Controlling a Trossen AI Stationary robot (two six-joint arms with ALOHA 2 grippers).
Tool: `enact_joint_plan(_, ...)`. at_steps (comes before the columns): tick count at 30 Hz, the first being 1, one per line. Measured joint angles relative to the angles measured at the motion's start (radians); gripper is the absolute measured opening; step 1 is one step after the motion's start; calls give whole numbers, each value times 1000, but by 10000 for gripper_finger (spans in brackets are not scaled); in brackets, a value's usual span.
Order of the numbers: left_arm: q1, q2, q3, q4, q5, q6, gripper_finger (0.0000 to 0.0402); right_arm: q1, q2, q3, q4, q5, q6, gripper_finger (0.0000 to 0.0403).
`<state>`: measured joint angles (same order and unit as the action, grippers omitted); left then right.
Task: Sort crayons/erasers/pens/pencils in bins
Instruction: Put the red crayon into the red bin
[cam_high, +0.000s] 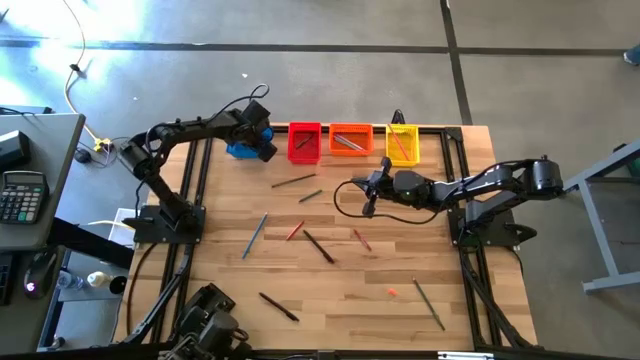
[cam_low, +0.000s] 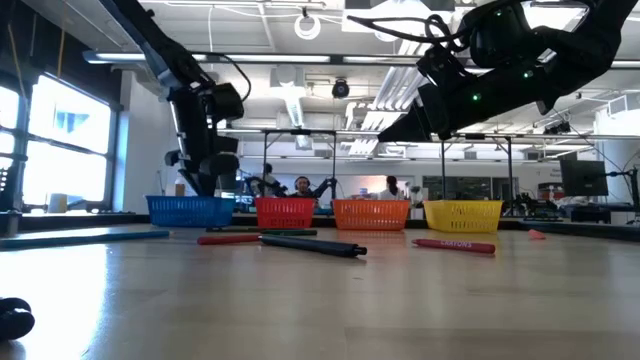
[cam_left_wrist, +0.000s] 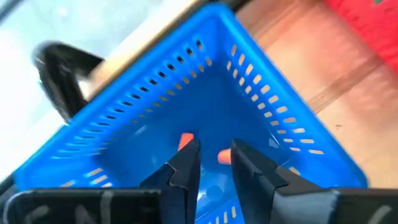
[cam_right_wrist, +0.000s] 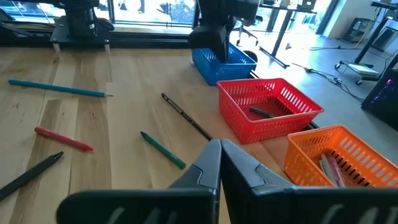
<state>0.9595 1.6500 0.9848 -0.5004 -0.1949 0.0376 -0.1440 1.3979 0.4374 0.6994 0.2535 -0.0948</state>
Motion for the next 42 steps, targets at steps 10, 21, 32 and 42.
enact_joint_plan(10,-80,-214,-110,137,-30,-21,52,0,0,0,8,0,10,0)
enact_joint_plan(21,-302,-475,-517,765,27,-80,2,-12,0,175,-338,0,147,0)
enact_joint_plan(32,-447,-459,-802,1425,166,-87,0,92,4,425,-986,-3,519,1)
enact_joint_plan(42,-453,-459,-822,1430,168,-74,0,237,22,472,-1204,15,929,68)
